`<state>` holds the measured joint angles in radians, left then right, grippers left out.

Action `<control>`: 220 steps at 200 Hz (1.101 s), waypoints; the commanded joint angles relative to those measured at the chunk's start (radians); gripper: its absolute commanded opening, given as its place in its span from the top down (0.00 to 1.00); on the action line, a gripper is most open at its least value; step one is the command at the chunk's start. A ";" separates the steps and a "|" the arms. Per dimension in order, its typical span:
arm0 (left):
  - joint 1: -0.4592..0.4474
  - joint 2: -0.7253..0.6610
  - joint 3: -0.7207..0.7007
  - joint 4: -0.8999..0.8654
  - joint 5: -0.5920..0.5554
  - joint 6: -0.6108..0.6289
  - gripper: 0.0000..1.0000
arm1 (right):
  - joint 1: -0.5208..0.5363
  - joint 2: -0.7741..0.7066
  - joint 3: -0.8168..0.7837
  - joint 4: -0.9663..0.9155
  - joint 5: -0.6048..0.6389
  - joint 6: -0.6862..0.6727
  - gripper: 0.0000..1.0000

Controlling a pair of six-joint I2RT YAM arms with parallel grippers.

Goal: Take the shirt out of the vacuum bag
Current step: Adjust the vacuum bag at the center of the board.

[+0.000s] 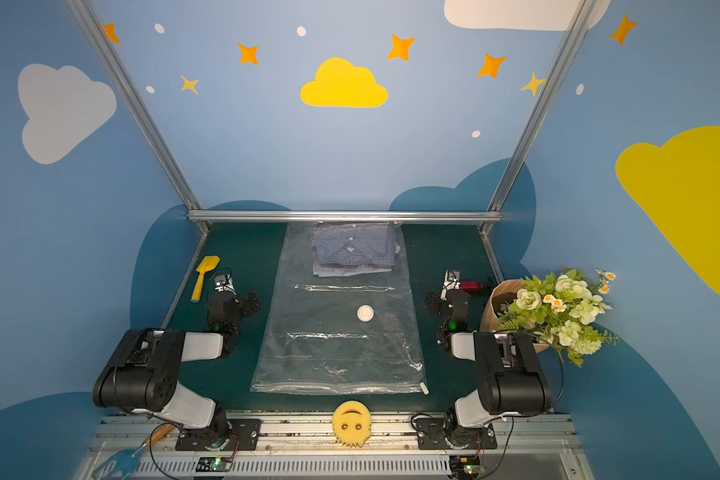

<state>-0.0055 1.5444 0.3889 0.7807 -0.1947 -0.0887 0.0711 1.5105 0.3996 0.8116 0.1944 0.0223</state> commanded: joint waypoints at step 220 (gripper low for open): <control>0.006 -0.016 0.021 -0.007 0.011 -0.005 0.00 | -0.023 -0.005 -0.013 0.003 -0.042 0.021 0.13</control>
<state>-0.0048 1.5444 0.3889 0.7799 -0.1886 -0.0895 0.0517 1.5105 0.3996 0.8116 0.1589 0.0296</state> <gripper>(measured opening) 0.998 0.881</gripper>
